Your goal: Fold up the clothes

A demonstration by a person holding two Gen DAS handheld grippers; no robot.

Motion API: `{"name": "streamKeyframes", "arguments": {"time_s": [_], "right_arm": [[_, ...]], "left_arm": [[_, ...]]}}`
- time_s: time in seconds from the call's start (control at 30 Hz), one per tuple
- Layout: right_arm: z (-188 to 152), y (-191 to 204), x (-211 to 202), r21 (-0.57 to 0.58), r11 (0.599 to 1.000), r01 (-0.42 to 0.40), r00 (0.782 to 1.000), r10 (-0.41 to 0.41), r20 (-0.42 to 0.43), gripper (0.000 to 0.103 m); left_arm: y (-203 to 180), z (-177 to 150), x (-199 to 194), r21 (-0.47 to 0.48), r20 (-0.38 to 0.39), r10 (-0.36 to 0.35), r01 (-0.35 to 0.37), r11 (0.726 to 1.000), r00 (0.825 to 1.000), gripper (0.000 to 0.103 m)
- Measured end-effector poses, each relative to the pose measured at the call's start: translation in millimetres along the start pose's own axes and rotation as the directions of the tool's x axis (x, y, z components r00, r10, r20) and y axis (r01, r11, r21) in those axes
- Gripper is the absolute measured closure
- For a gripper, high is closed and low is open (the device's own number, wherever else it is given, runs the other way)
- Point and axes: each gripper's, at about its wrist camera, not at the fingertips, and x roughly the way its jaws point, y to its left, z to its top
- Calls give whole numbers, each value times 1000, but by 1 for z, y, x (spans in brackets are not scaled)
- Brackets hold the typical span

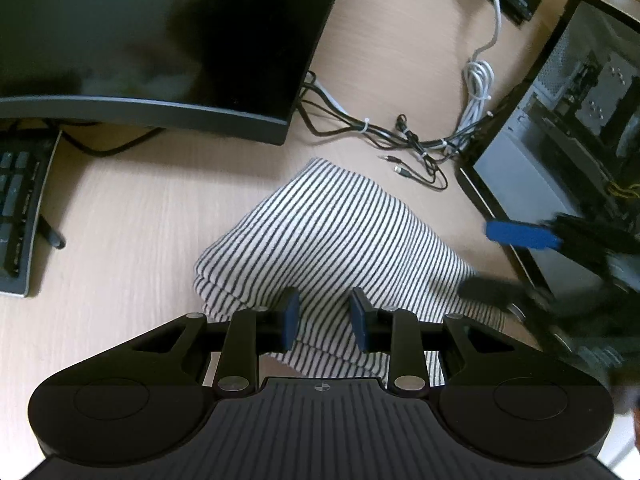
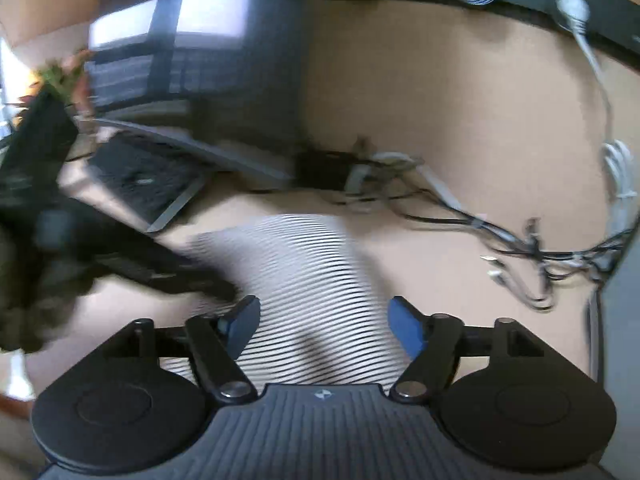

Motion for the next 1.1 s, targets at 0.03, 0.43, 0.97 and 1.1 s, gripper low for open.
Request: {"name": "streamKeyframes", "arguments": {"time_s": [0.03,0.43,0.97,1.1], "right_arm": [[-1,-10,16,19,1000,-4,999,4,-39,26],[-6,62,51,148,964,-223,963,241,-121,35],[48,133,62,22,975,-219,974,220,-57,22],[74,138,74,-26,986,-166,986,165,-22,18]], "left_arm": [[1,-1,-1,-7,4,2,-2,1000,1000,70],[28,-46,-78,-172,18,169,-164,971,985,63],[106,-50,-94,-237,74,312,-287,928,947,52],[107,-53,-96,-236,76,301,-276,932,951,51]]}}
